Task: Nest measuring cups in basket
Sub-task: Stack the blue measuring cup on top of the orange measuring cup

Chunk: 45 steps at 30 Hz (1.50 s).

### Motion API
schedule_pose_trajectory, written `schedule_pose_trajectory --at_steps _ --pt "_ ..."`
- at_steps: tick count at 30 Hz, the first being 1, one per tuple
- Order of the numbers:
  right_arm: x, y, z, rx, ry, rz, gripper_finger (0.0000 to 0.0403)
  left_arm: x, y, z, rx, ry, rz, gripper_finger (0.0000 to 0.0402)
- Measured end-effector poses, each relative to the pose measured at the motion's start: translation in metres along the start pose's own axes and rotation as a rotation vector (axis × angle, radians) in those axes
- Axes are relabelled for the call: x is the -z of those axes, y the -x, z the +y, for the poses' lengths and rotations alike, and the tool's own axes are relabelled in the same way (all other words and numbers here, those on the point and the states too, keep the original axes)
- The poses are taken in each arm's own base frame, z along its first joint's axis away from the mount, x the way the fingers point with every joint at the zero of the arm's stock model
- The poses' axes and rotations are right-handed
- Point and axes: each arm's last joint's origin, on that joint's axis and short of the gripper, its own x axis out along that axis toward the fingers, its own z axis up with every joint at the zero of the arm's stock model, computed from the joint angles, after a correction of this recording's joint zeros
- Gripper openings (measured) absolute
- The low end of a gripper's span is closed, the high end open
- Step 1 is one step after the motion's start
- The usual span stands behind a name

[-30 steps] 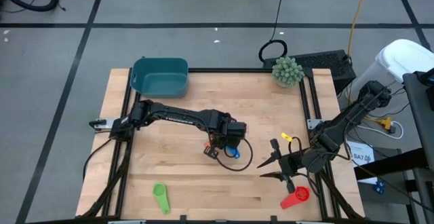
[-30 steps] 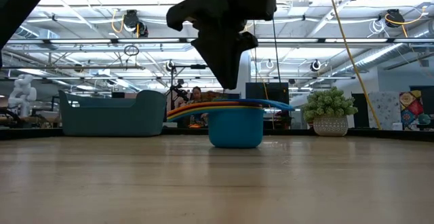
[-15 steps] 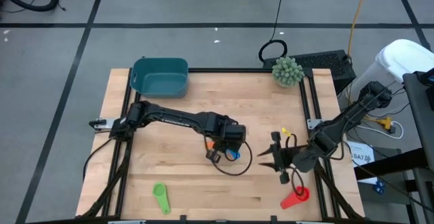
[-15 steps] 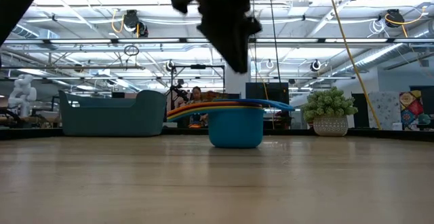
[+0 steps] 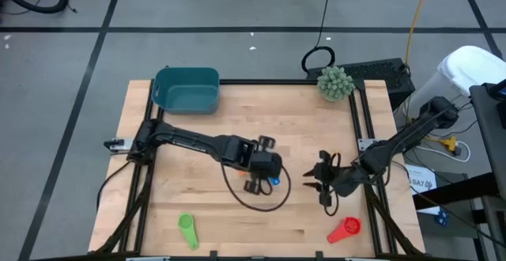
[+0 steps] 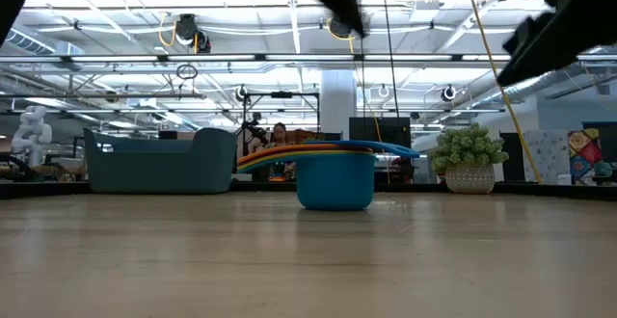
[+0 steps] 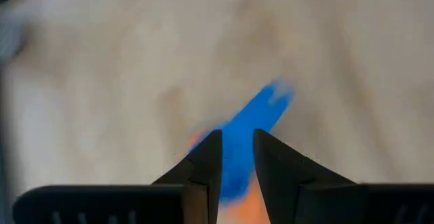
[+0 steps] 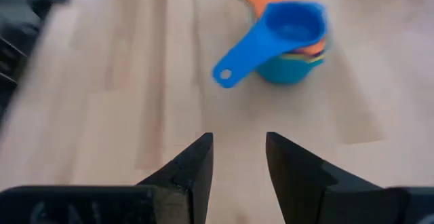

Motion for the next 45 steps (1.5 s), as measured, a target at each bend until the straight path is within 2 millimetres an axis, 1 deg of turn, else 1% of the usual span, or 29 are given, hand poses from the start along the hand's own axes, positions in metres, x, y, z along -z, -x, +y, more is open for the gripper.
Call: schedule_pose_trajectory --at_steps 3,5,7,11,14,16,19,21,23,25,31,33,37,42,45 --pt "0.014 -0.013 -0.007 -0.068 -0.136 -0.083 0.013 0.017 0.003 0.006 -0.109 -0.005 0.182 0.0088" --pt "0.021 -0.018 -0.012 -0.086 -0.185 -0.139 0.013 0.026 0.003 0.011 -0.129 0.022 0.267 0.0088" --pt "0.025 -0.022 -0.019 -0.069 -0.187 -0.148 0.013 0.035 0.005 0.016 -0.127 0.053 0.348 0.0088" --pt "0.034 -0.034 -0.027 0.008 -0.108 -0.078 0.0122 0.047 0.006 0.025 -0.126 0.091 0.448 0.0088" --pt "0.033 -0.043 -0.025 -0.006 -0.066 -0.071 0.0106 0.049 0.005 0.03 -0.133 0.118 0.455 0.0088" --pt "0.031 -0.05 -0.023 -0.003 -0.033 -0.069 0.0086 0.05 0.005 0.032 -0.135 0.126 0.456 0.0088" --pt "0.025 -0.06 -0.017 0.002 0.024 -0.048 0.0032 0.05 0.005 0.031 -0.123 0.141 0.454 0.0088" --pt "0.023 -0.068 -0.013 0.012 0.069 -0.026 0.0009 0.049 0.005 0.028 -0.088 0.15 0.449 0.0088" --pt "0.02 -0.077 -0.01 0.026 0.095 -0.006 0.0005 0.048 0.005 0.024 -0.081 0.146 0.449 0.0088" --pt "0.02 -0.085 -0.009 0.032 0.121 0.027 0.0001 0.048 0.012 0.018 -0.081 0.134 0.453 0.0088" --pt "0.02 -0.103 -0.014 0.051 0.13 0.083 0.0 0.046 0.042 0.011 -0.099 0.161 0.391 0.0088" --pt "0.017 -0.106 -0.015 0.058 0.136 0.083 0.0 0.046 0.053 0.011 -0.125 0.18 0.363 0.0088" --pt "0.006 -0.108 -0.017 0.064 0.148 0.055 0.0 0.045 0.069 0.007 -0.149 0.22 0.31 0.0088" --pt "-0.006 -0.111 -0.018 0.036 0.146 0.034 0.0 0.043 0.076 -0.003 -0.147 0.221 0.283 0.0088" --pt "-0.01 -0.116 -0.016 0.018 0.153 0.022 0.0 0.042 0.08 -0.008 -0.165 0.213 0.269 0.0088"
